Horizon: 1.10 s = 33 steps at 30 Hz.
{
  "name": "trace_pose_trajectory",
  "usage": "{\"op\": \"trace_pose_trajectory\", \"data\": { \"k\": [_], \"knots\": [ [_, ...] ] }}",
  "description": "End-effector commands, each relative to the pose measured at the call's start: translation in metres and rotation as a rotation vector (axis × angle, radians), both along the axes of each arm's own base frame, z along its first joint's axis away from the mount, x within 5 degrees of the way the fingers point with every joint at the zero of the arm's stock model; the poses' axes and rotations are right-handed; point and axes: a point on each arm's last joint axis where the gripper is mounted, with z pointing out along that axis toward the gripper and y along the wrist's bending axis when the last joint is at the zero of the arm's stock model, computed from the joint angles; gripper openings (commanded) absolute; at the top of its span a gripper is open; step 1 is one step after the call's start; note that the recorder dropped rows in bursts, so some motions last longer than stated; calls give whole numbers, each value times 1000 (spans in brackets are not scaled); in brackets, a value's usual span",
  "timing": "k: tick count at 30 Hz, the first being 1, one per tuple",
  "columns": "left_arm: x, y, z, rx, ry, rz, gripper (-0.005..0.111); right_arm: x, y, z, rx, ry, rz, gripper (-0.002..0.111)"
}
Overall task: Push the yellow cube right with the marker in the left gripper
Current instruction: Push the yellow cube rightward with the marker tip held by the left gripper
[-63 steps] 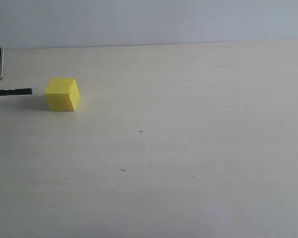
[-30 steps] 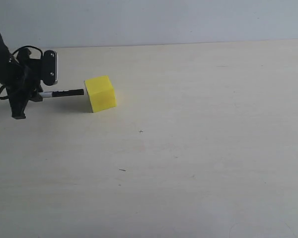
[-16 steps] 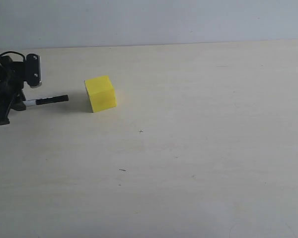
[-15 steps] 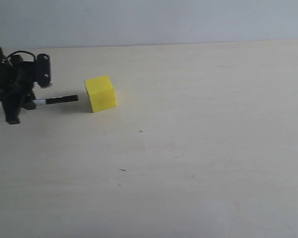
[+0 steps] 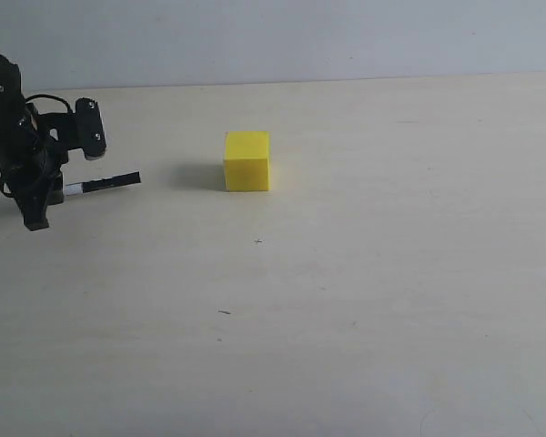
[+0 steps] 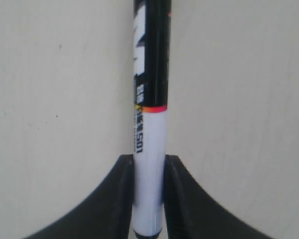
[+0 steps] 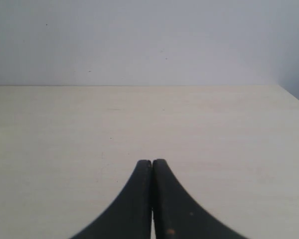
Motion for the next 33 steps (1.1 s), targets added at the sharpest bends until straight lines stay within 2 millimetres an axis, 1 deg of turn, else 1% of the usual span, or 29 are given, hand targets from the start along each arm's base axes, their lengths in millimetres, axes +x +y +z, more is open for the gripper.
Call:
{"op": "trace_pose_trajectory", "data": {
  "k": [1,7,12,15,31,33],
  "knots": [
    [1,-7,6,-9,-27,-7,0,0,0,0,-2,-14,-3,0],
    [3,-8,7,-17,-52,-15,0,0,0,0,-2,-14,-3,0],
    [4,-4,8,52,-55,-71,0,0,0,0,-2,-14,-3,0],
    [5,-4,8,51,-69,-78,0,0,0,0,-2,-14,-3,0],
    [22,-13,17,-4,-278,-163,0,0,0,0,-2,-14,-3,0],
    [22,-13,17,-6,-283,-164,0,0,0,0,-2,-14,-3,0]
  ]
}}
